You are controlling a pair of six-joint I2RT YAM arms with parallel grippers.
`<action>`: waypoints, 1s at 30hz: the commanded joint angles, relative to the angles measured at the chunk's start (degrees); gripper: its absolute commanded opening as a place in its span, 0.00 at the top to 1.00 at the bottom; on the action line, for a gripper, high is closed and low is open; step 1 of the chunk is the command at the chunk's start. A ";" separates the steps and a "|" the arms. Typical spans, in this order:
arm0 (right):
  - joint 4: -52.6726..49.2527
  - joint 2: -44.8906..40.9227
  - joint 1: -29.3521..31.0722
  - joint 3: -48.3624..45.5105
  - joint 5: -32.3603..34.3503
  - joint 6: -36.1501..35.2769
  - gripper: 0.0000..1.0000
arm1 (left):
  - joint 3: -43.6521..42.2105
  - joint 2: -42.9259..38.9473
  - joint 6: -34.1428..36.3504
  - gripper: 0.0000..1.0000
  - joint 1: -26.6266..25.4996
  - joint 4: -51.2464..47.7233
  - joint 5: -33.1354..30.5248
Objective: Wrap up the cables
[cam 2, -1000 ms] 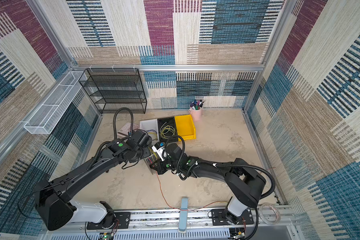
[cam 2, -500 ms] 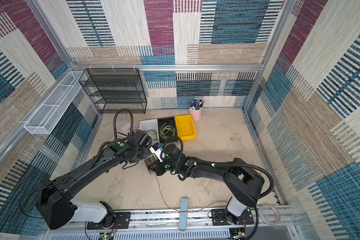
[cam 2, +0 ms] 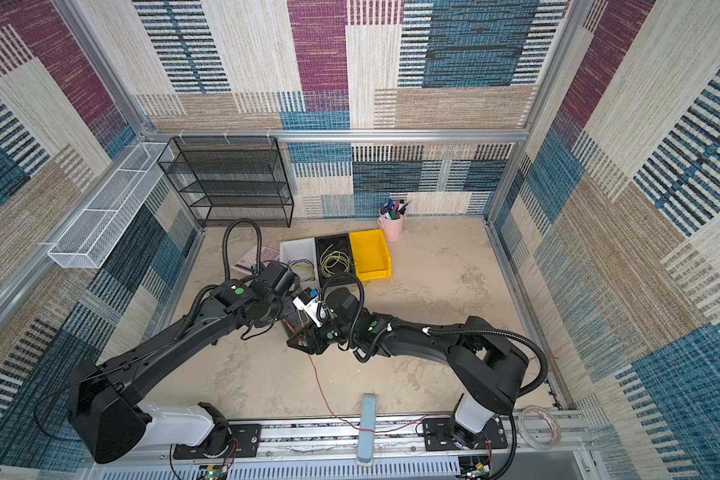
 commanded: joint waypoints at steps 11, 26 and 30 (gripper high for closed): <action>-20.95 -22.58 -2.19 -1.07 0.38 -13.62 0.26 | 6.53 -10.65 5.54 1.00 5.48 -4.57 8.54; -26.21 -23.40 -4.93 -5.38 -12.05 -18.67 0.24 | 21.57 -9.10 10.83 1.00 12.21 -2.06 22.39; -24.57 -20.66 -4.86 -5.13 -10.44 -20.04 0.24 | 24.02 -8.29 11.44 1.00 12.82 -2.21 23.62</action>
